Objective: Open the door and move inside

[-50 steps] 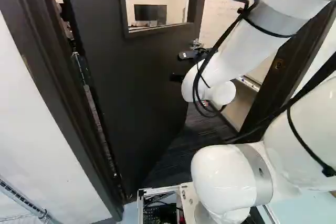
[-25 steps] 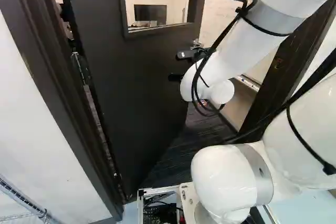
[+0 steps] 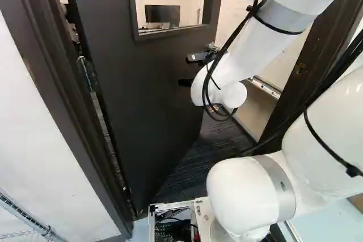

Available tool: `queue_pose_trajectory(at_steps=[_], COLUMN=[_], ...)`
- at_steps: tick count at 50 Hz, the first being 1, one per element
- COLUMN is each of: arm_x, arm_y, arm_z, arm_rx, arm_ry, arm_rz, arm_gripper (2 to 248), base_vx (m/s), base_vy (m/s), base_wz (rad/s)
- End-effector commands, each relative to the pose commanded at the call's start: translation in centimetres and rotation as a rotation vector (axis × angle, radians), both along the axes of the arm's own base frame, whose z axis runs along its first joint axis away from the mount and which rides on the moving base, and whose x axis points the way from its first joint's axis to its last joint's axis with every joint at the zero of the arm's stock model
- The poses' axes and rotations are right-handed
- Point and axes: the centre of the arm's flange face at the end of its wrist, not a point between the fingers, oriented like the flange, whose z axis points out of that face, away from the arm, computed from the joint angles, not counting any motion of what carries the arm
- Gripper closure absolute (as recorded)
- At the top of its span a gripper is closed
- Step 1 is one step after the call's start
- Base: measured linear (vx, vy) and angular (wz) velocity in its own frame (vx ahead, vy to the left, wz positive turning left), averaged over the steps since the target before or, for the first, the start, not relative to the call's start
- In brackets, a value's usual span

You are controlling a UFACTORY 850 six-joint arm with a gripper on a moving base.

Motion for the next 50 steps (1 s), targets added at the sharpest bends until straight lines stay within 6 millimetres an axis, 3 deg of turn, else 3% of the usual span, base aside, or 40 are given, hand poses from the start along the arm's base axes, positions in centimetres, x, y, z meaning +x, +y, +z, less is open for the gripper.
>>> queue_pose_trajectory(at_steps=[30, 50], arm_x=[2.2, 3.6], arm_y=[0.9, 2.4], arm_z=[0.2, 0.3], arm_rx=[0.107, 0.115], arm_ry=[0.010, 0.015], arm_rz=[-0.129, -0.104], arm_gripper=[3, 3], base_vx=[0.000, 0.000], base_vy=[0.000, 0.000], base_wz=[0.000, 0.000])
